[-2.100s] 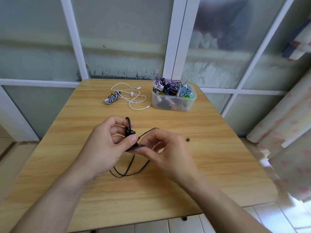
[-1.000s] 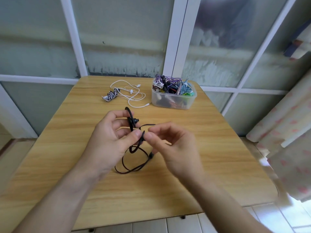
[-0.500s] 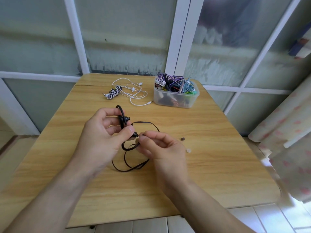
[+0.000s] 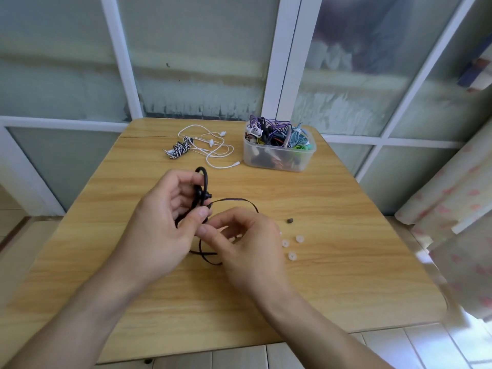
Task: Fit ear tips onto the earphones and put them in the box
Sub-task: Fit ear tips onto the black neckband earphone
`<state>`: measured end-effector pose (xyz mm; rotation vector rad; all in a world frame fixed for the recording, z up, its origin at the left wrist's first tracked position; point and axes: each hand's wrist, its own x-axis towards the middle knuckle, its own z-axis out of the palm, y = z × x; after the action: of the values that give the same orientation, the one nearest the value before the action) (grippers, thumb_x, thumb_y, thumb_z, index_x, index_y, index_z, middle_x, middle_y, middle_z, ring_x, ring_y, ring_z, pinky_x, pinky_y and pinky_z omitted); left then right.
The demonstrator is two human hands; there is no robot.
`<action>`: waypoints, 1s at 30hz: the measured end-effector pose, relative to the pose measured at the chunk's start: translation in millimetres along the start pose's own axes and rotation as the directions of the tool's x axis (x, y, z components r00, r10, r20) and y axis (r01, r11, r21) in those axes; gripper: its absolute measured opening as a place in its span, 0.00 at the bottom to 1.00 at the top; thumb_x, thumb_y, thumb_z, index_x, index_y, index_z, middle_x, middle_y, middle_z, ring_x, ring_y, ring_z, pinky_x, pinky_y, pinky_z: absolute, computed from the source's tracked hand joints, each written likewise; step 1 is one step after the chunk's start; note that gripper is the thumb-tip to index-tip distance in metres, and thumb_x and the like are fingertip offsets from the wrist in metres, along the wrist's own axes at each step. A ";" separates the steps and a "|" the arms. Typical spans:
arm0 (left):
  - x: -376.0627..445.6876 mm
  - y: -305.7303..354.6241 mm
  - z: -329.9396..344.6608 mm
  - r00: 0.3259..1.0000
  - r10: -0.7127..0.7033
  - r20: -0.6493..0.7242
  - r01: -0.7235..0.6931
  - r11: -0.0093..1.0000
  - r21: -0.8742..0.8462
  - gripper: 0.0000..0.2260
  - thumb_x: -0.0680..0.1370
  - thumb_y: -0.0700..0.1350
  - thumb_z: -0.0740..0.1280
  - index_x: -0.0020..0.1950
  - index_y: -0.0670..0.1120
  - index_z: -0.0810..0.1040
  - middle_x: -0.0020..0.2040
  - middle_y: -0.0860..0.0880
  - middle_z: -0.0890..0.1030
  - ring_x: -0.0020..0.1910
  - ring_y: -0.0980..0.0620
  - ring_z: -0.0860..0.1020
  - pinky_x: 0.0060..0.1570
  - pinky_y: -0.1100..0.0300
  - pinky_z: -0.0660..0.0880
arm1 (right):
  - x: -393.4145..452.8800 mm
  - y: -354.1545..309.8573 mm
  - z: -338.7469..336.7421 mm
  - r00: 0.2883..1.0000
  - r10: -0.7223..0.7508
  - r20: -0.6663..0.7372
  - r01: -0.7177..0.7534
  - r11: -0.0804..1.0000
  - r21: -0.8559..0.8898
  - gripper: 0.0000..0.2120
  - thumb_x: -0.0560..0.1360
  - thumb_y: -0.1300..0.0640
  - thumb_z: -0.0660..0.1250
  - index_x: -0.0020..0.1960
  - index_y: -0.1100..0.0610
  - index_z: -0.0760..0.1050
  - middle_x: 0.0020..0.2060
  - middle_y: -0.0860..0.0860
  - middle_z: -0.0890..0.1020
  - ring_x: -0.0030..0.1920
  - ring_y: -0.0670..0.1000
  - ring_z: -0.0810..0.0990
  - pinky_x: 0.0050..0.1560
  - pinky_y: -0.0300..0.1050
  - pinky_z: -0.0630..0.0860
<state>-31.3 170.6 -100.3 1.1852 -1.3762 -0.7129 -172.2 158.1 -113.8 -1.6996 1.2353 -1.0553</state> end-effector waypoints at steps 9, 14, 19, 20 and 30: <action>-0.5 9.0 -7.1 1.000 -0.028 -0.013 0.025 0.986 -0.167 0.17 0.70 0.46 0.74 0.56 0.44 0.75 0.46 0.48 0.82 0.47 0.51 0.82 0.48 0.64 0.78 | 2.8 -6.3 2.8 0.989 0.118 0.084 -0.143 0.888 0.438 0.06 0.71 0.61 0.76 0.44 0.61 0.80 0.33 0.51 0.84 0.31 0.47 0.83 0.28 0.35 0.72; 3.7 3.9 -13.8 0.974 -0.028 -0.223 0.027 1.000 -0.005 0.05 0.75 0.44 0.70 0.49 0.48 0.78 0.44 0.47 0.84 0.46 0.51 0.83 0.48 0.61 0.79 | 5.0 -6.3 6.5 0.997 0.078 0.030 -0.083 0.927 0.365 0.06 0.69 0.60 0.78 0.40 0.55 0.82 0.34 0.52 0.85 0.33 0.48 0.82 0.32 0.39 0.74; 6.2 -0.4 -26.7 0.949 -0.046 -0.311 0.078 0.993 0.093 0.08 0.67 0.47 0.76 0.43 0.51 0.81 0.48 0.46 0.83 0.44 0.51 0.83 0.43 0.64 0.78 | 3.6 -5.1 6.1 0.998 0.028 0.055 -0.044 0.951 0.307 0.06 0.67 0.58 0.80 0.38 0.55 0.82 0.36 0.50 0.86 0.34 0.44 0.81 0.37 0.40 0.78; 5.8 1.0 -25.6 0.944 -0.072 -0.323 0.094 0.994 0.053 0.09 0.65 0.46 0.77 0.42 0.49 0.81 0.44 0.47 0.84 0.41 0.53 0.83 0.41 0.67 0.78 | 3.4 -4.7 6.7 0.997 0.024 0.069 -0.044 0.953 0.299 0.06 0.67 0.58 0.80 0.38 0.54 0.82 0.36 0.51 0.86 0.35 0.45 0.81 0.38 0.42 0.79; 5.0 3.7 -17.4 0.957 -0.129 -0.261 0.123 0.992 -0.036 0.14 0.69 0.35 0.75 0.50 0.46 0.78 0.42 0.48 0.84 0.39 0.52 0.84 0.39 0.68 0.78 | 3.8 -4.6 8.0 0.988 0.049 0.149 -0.090 0.954 0.287 0.06 0.67 0.62 0.79 0.40 0.55 0.84 0.37 0.54 0.86 0.36 0.48 0.82 0.45 0.55 0.82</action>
<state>-14.9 170.8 -91.9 1.3106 -1.0776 -0.6301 -162.6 156.4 -111.8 -1.4644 0.9874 -1.0032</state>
